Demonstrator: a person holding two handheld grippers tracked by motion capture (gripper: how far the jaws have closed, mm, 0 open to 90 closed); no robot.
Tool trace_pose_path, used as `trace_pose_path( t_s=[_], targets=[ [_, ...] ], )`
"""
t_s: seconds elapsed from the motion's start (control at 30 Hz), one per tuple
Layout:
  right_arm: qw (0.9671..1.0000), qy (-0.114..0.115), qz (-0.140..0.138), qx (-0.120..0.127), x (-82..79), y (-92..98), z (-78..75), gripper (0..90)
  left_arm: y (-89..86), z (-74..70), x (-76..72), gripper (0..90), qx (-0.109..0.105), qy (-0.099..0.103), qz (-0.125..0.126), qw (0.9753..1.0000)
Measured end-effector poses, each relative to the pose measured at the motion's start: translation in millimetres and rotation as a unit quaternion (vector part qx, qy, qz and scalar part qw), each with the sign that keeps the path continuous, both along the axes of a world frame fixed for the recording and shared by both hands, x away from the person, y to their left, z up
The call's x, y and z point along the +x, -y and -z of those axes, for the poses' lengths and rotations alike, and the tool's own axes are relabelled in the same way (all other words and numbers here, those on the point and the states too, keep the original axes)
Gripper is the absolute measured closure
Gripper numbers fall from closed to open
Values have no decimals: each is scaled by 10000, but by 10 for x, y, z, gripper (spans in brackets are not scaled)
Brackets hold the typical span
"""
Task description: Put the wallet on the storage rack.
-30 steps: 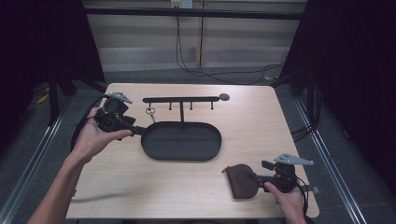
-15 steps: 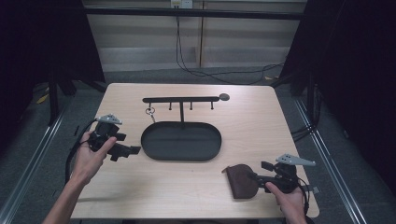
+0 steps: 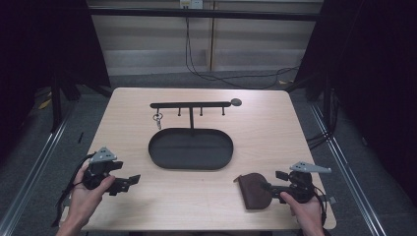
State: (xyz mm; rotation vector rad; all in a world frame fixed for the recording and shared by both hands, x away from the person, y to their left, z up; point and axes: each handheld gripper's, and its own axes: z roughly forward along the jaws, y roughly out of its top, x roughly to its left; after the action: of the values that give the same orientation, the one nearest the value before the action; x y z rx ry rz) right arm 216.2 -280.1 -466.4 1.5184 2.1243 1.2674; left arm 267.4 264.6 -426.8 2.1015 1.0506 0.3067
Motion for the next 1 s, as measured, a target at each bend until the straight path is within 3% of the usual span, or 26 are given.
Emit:
trace_pose_path(
  t_s=[0.13, 0.17, 0.23, 0.37, 0.43, 0.47, 0.5, 0.53, 0.63, 0.7, 0.77, 0.83, 0.87, 0.97, 1.0],
  targets=[
    [9999, -37, -98, 3, 7, -17, -48, 213, -38, 57, -75, 185, -92, -28, -151, 9998],
    [9999, -37, -98, 3, 7, -17, -48, 213, -30, 74, -107, 185, -104, -84, -136, 9998],
    [9996, -122, -213, 142, 10, -34, -85, 242, 2, 100, -192, 185, -196, 0, 41, 9998],
    [9992, -218, -335, -1, 33, -69, -159, 235, 43, 158, -264, 184, -232, 76, 81, 9997],
    [9989, -270, -380, -106, 45, -73, -188, 230, 38, 207, -299, 184, -377, 117, -19, 9992],
    [9978, -424, -449, -225, 59, -76, -213, 220, 15, 261, -319, 178, -435, -8, 20, 9991],
    [9978, -424, -449, -225, 59, -76, -213, 220, 15, 261, -319, 178, -435, -8, 20, 9991],
    [9960, -626, -540, -338, 83, -78, -234, 212, -5, 283, -328, 178, -476, -63, 13, 9988],
    [9940, -780, -568, -513, 115, -93, -258, 207, -71, 314, -356, 184, -468, -61, -51, 9989],
    [9904, -1017, -615, -703, 173, -114, -261, 203, -69, 332, -388, 185, -617, -34, -99, 9980],
    [9862, -1234, -707, -851, 273, -152, -249, 213, -27, 356, -409, 184, -565, -72, 23, 9984],
    [9850, -1287, -737, -881, 306, -172, -249, 207, -1, 363, -413, 184, -531, -83, 48, 9985],
    [9812, -1517, -743, -937, 366, -228, -275, 212, 26, 367, -417, 184, -536, -82, 89, 9985],
    [9796, -1544, -813, -1000, 408, -283, -297, 216, 84, 381, -405, 182, -480, -96, 218, 9986],
    [9766, -1615, -844, -1145, 460, -329, -291, 161, 101, 387, -397, 182, -457, -108, 219, 9987]
  ],
)
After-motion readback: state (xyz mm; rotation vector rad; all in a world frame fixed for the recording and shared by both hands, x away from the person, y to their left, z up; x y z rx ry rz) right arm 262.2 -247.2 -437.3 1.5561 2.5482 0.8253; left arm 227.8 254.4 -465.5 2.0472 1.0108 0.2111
